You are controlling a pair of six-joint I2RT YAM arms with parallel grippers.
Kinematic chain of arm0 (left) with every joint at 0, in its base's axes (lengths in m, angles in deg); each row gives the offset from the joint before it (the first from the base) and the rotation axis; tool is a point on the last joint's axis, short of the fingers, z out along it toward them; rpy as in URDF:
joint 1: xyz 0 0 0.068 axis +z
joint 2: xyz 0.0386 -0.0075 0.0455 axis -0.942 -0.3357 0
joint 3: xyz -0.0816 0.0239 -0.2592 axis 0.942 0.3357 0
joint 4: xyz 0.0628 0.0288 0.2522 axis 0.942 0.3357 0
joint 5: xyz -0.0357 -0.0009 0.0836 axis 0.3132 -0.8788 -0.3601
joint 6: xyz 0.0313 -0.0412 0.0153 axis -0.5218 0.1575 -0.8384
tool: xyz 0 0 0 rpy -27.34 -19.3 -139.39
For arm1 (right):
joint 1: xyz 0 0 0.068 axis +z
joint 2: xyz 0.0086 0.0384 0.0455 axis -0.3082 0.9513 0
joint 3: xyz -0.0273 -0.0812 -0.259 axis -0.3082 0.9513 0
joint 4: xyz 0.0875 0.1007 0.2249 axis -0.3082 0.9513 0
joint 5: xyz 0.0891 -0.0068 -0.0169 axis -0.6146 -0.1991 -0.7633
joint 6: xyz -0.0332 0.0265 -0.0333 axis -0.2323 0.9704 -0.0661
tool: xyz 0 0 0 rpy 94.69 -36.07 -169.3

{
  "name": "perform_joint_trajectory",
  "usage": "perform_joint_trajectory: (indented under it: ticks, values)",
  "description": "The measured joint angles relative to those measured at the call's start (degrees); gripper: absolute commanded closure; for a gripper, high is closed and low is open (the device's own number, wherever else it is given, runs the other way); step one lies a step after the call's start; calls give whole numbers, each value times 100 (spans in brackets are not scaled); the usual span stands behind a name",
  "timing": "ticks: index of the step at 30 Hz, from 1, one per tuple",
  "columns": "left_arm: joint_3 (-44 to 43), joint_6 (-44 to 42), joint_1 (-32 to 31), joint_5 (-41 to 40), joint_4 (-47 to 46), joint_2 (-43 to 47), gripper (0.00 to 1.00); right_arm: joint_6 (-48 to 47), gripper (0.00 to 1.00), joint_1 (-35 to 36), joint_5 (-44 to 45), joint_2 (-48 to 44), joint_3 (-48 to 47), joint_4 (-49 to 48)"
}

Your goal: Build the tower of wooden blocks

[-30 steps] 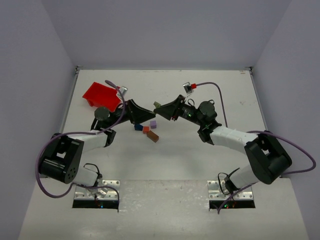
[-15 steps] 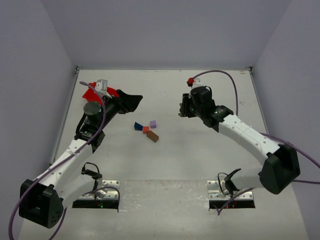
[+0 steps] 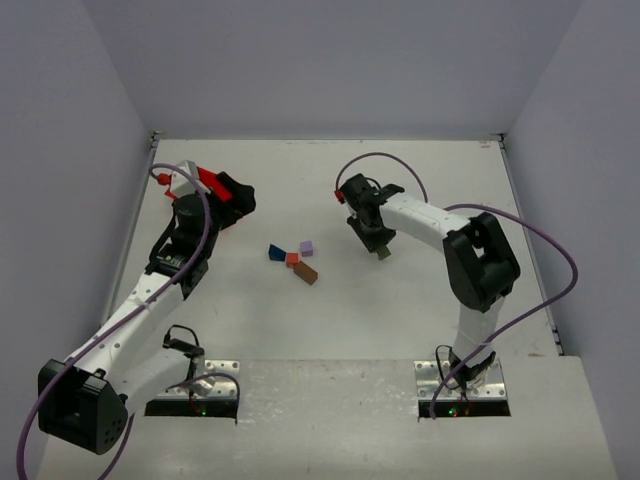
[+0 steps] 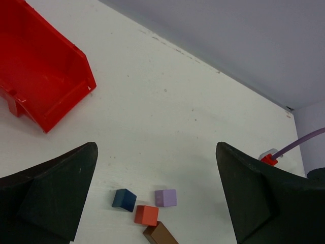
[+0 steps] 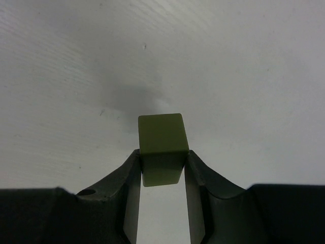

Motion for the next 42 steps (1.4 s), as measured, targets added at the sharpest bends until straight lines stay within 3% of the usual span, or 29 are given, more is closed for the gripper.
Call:
perform_joint_trajectory:
  ticks: [15, 28, 32, 34, 35, 37, 38, 42]
  values:
    - [91, -197, 0, 218, -349, -29, 0, -4319, 95, 16, -1235, -141, 730, -587]
    - [139, -209, 0, 255, -439, -97, 0, -5343, 81, 206, -688, 166, 716, -521]
    - [139, -209, 0, 256, -440, -129, 0, -5420, 58, 313, -587, 195, 706, -546]
    - [140, -209, 0, 256, -440, -135, 0, -5431, 54, 327, -593, 198, 705, -563]
    - [141, -209, 0, 258, -441, -135, 0, -5431, 47, 330, -598, 203, 705, -572]
    - [143, -209, 0, 258, -443, -135, 0, -5428, 13, 330, -601, 214, 705, -572]
    - [149, -209, 0, 260, -447, -135, 0, -5423, 3, 330, -608, 215, 705, -568]
    - [161, -209, 0, 294, -465, -136, 0, -5367, 1, 330, -644, 215, 701, -564]
